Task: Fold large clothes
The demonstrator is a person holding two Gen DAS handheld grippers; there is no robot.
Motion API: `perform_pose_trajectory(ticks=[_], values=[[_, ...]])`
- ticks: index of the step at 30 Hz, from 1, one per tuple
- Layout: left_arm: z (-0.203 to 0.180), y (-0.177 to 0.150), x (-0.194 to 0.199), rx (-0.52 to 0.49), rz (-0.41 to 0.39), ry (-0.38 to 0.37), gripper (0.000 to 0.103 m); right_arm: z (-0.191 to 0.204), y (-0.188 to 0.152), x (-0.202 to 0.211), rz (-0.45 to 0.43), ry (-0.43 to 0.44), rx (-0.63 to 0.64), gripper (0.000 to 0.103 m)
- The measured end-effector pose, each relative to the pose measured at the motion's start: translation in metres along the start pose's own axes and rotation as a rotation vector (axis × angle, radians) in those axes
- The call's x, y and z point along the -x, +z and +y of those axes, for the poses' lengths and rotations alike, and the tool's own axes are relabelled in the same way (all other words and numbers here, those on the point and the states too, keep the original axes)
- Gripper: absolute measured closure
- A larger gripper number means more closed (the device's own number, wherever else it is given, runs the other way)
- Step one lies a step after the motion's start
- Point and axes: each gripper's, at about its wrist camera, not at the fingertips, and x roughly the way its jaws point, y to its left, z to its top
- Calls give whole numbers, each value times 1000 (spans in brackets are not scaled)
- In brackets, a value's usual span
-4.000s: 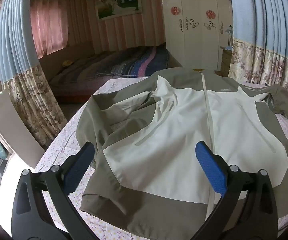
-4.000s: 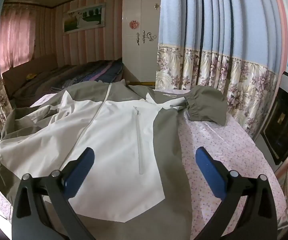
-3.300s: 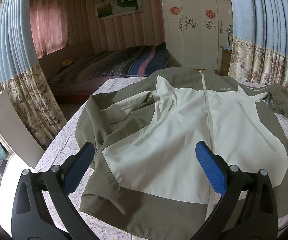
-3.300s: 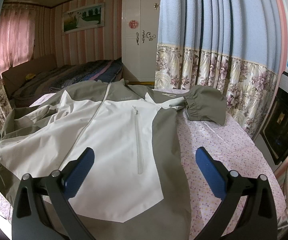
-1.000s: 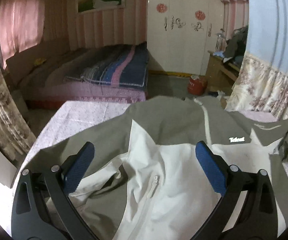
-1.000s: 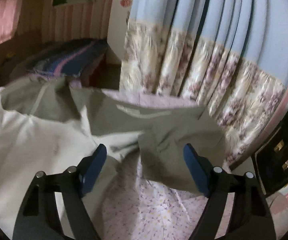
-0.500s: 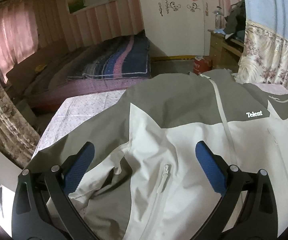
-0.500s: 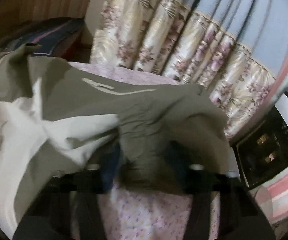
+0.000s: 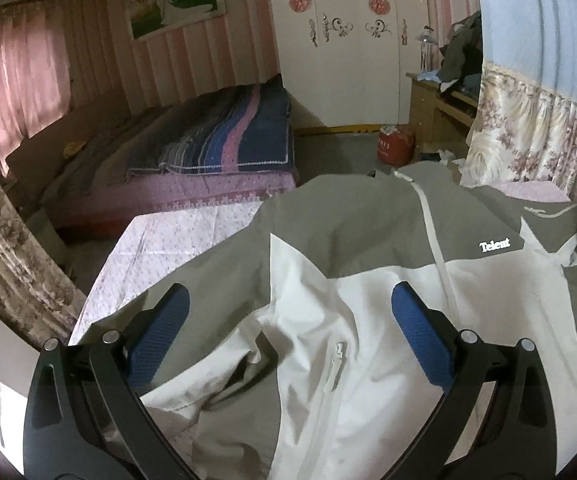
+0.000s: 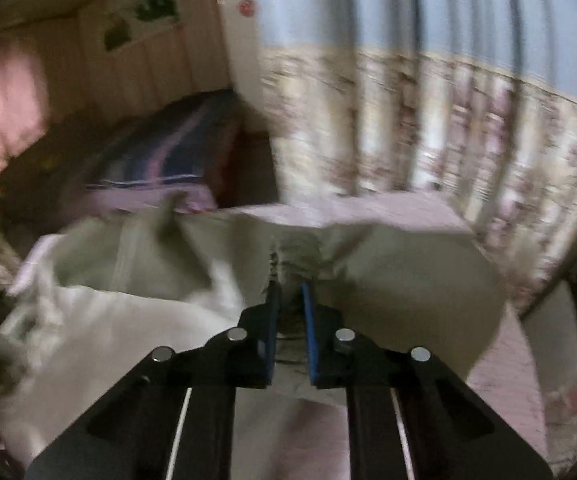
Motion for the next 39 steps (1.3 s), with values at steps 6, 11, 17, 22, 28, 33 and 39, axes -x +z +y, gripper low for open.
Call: perform_pose_trajectory(ticks=[6, 11, 17, 22, 28, 33, 39], values=[[19, 4, 10, 28, -15, 1, 3, 75, 35, 17, -38, 198, 57, 103], [39, 8, 23, 59, -46, 23, 3, 155, 47, 17, -38, 300, 192, 103], [43, -1, 20, 63, -24, 26, 3, 134, 24, 9, 18, 184, 236, 101], [42, -6, 12, 64, 0, 20, 3, 61, -9, -11, 76, -39, 213, 39], [31, -12, 5, 33, 19, 20, 3, 22, -45, -48, 214, -22, 316, 33], [27, -13, 4, 28, 16, 33, 3, 10, -63, -84, 281, 27, 323, 36], [25, -15, 0, 13, 29, 47, 3, 9, -67, -93, 256, 59, 297, 99]])
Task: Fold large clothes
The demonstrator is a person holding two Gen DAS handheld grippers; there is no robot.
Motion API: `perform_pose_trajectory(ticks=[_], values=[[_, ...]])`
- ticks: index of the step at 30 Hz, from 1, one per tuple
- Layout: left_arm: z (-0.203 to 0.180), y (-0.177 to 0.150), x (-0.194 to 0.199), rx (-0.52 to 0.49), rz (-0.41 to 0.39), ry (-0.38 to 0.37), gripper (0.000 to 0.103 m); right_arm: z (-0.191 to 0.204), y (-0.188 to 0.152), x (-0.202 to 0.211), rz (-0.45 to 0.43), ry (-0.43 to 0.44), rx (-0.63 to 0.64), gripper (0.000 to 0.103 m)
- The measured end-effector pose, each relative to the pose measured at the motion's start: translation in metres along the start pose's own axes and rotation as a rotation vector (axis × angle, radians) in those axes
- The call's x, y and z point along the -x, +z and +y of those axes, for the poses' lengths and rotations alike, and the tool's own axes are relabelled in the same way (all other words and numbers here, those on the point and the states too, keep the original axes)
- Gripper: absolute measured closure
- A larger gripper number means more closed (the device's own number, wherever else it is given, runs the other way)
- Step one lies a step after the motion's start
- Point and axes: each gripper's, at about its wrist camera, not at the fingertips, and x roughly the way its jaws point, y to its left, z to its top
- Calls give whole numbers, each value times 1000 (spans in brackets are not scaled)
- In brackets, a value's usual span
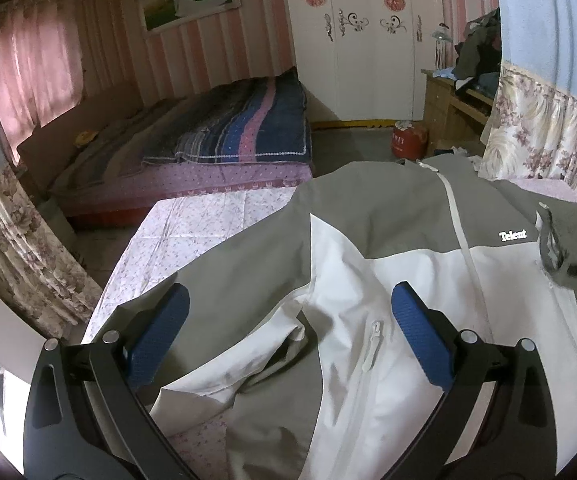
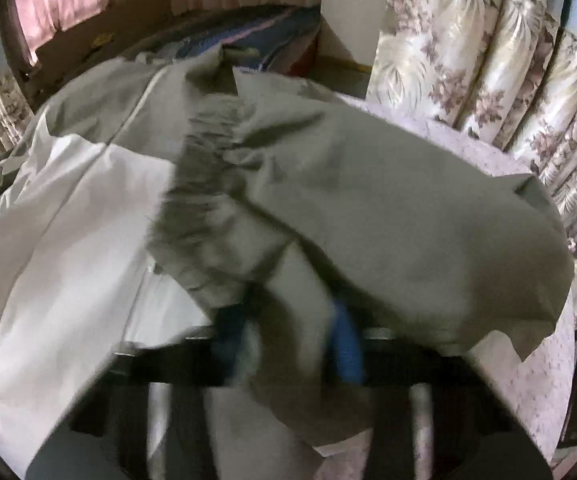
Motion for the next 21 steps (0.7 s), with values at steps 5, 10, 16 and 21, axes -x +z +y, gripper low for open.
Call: perform_pose_trajectory(ticks=[5, 10, 16, 21], values=[[-6, 2, 3, -20, -11, -19, 3, 18, 16, 29, -83, 25, 39, 102], [-6, 6, 9, -18, -23, -46, 3, 46, 67, 83, -221, 153, 40, 102], [7, 15, 23, -3, -62, -36, 3, 140, 131, 120, -289, 368, 191, 102], [35, 20, 35, 49, -86, -9, 3, 226, 145, 94, -220, 463, 304, 102]])
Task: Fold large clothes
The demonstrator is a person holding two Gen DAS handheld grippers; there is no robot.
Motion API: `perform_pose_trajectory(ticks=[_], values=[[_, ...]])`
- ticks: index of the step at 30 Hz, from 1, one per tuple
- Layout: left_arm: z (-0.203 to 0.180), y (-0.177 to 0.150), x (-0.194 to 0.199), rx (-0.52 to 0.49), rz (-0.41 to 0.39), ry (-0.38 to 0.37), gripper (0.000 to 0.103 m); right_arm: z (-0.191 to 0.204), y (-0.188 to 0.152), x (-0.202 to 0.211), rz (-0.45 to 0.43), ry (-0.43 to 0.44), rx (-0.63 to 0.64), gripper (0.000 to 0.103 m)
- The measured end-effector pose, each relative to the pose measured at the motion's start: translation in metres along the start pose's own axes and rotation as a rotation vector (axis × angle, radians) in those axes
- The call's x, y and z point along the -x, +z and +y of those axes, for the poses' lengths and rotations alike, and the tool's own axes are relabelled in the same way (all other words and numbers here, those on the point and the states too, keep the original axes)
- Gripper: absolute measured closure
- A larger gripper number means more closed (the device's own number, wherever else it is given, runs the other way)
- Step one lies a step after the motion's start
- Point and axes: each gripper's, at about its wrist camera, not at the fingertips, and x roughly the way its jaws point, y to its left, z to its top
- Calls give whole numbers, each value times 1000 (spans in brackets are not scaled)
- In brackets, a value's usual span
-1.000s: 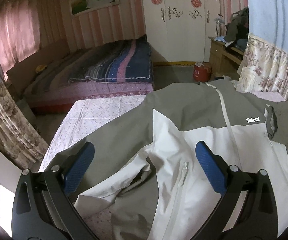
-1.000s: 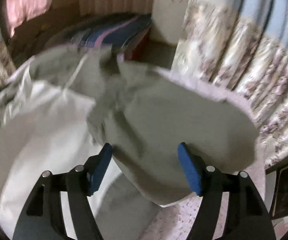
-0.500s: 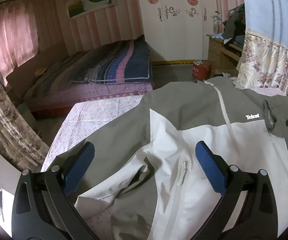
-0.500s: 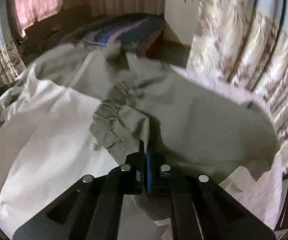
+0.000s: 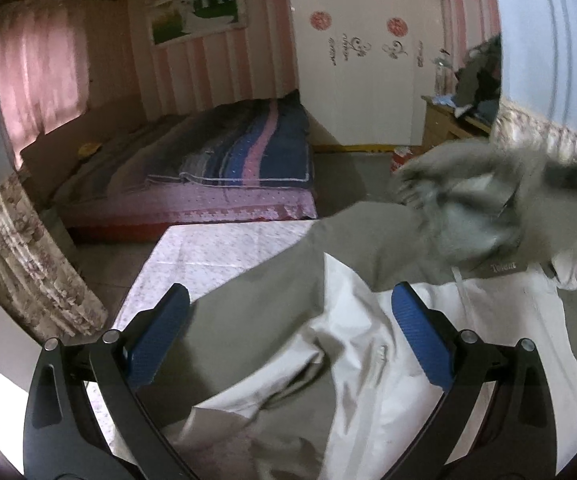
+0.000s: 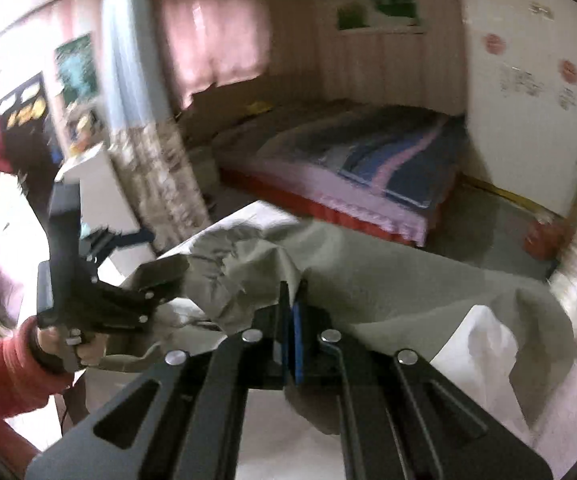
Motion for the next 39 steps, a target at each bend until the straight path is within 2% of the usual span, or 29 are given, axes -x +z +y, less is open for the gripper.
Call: perform_pose_trajectory(ticks=[2, 3, 4, 5, 9, 12, 15, 17, 22, 23, 24, 26, 31, 33, 36, 39], values=[[9, -2, 1, 15, 3, 9, 3, 3, -11, -31, 53, 20, -23, 95], [13, -3, -1, 19, 14, 15, 3, 3, -18, -42, 81, 24, -27, 81], [16, -6, -4, 22, 27, 21, 3, 2, -27, -52, 112, 22, -44, 55], [17, -8, -6, 23, 38, 24, 3, 0, -33, -53, 110, 18, -64, 46], [12, -13, -14, 7, 64, 19, 3, -13, -43, -20, 33, -2, -106, 43], [2, -15, -22, 5, 85, -21, 3, -34, -52, 24, -45, -106, -130, 42], [-14, -27, -36, -15, 124, -48, 3, -54, -66, 54, -64, -199, -157, 40], [-25, -39, -47, -31, 158, -59, 3, -71, -86, 68, -53, -258, -183, 40], [-38, -64, -67, -40, 227, -55, 4, -102, -125, 86, -37, -350, -236, 40], [-39, -68, -71, -31, 244, -70, 17, -109, -131, 88, -39, -369, -253, 40], [-41, -71, -76, -29, 268, -95, 45, -112, -136, 86, -41, -382, -264, 40], [-47, -77, -88, -27, 344, -160, 65, -125, -146, 90, -49, -405, -303, 40], [-57, -79, -99, -59, 370, -151, 68, -157, -166, 94, -48, -449, -398, 40], [-57, -71, -99, -63, 350, -138, 103, -164, -173, 92, -38, -457, -410, 40], [-43, -50, -98, -7, 319, -153, 103, -171, -182, 83, 1, -454, -422, 40], [-34, -24, -85, 6, 232, -157, 103, -179, -187, 67, 52, -504, -389, 40]])
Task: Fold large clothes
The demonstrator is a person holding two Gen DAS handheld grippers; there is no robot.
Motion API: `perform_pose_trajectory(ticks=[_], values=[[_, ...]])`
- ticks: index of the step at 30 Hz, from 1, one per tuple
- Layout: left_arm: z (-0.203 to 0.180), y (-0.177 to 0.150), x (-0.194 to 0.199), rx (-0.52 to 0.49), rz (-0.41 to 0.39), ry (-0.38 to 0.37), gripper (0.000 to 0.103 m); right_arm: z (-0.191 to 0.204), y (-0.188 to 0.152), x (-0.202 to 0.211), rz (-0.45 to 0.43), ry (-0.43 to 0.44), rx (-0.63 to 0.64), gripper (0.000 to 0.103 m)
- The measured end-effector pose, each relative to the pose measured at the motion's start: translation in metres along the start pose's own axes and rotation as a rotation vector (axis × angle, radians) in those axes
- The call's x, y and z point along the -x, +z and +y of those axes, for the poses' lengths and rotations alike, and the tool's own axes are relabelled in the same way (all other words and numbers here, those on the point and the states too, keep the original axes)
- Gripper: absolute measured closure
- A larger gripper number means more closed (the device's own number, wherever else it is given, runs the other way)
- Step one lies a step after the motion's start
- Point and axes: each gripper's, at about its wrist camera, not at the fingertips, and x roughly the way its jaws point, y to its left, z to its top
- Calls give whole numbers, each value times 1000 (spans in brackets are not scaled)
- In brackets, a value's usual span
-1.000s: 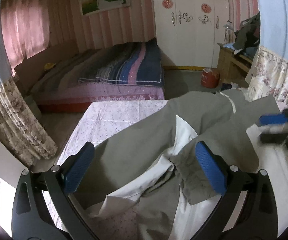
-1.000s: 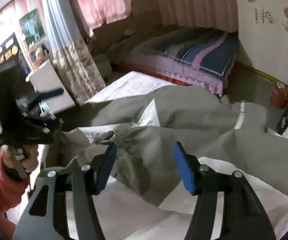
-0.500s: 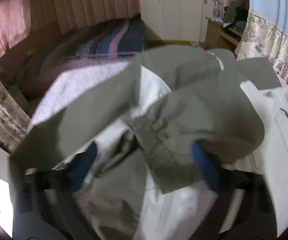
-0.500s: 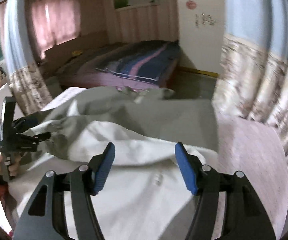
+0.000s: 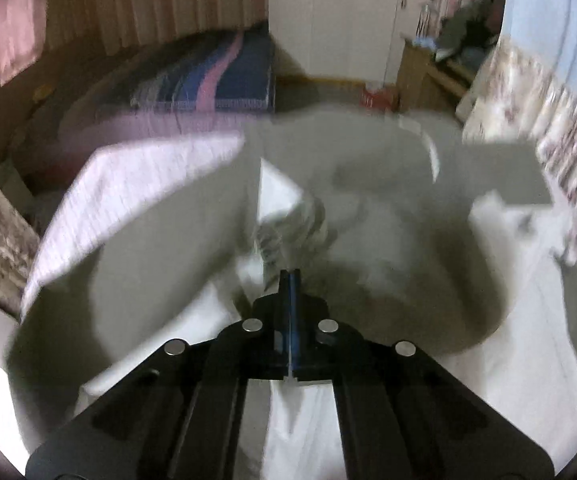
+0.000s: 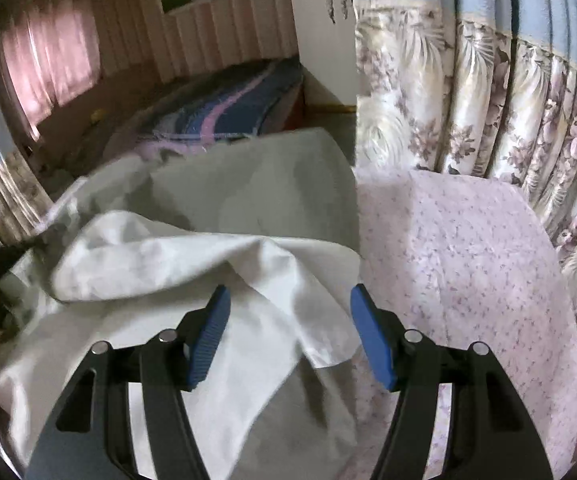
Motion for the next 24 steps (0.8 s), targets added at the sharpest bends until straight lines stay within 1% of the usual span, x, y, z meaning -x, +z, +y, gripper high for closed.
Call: perform_pose_trajectory(ticks=[3, 4, 5, 6, 7, 8, 10, 12, 13, 14, 15, 16, 17, 18, 19, 20, 22, 23, 24], values=[[3, 21, 21, 2, -66, 4, 103, 2, 2, -16, 11, -14, 34, 40], [4, 26, 25, 6, -77, 4, 103, 3, 2, -19, 9, -19, 46, 46], [5, 29, 26, 11, -80, 0, 103, 4, 2, -24, 11, -23, 54, 57], [8, 31, 27, 23, -77, -9, 103, 4, 1, -30, 22, -26, 55, 89], [9, 30, 26, 26, -66, -18, 103, 4, 0, -32, 23, -29, 52, 95], [8, 28, 27, 25, -62, -17, 103, 4, -1, -30, 4, -35, 53, 95], [4, 18, 25, 1, -46, 9, 103, 3, -2, -24, -26, -46, 57, 96], [0, 3, 17, -15, -11, 37, 103, 0, -2, -18, -36, -38, 48, 96], [1, -5, 13, -20, 5, 43, 101, -3, -2, -16, -34, -28, 42, 96], [-2, -13, 8, -25, 20, 45, 91, -4, -2, -14, -37, -21, 42, 95], [-1, -19, 5, -29, 22, 39, 66, -5, -2, -13, -39, -19, 41, 95], [-3, -23, 3, -33, 19, 33, 48, -5, -2, -13, -38, -12, 35, 95], [-4, -27, 0, -36, 12, 37, 19, -6, -4, -13, -38, -5, 26, 95], [-7, -30, 0, -41, -8, 41, 15, -6, -5, -13, -40, -2, 22, 95], [-10, -32, 0, -51, -16, 28, 15, -6, -6, -13, -44, 0, 21, 95], [-12, -32, 1, -57, -18, 1, 16, -5, -7, -12, -48, 1, 23, 95], [-14, -32, -3, -58, -5, -12, 20, -5, -9, -12, -50, 7, 21, 95], [-14, -33, -8, -56, 13, -19, 29, -5, -9, -12, -47, 15, 19, 95], [-14, -34, -16, -48, 45, -48, 42, -5, -9, -13, -44, 19, 19, 95]])
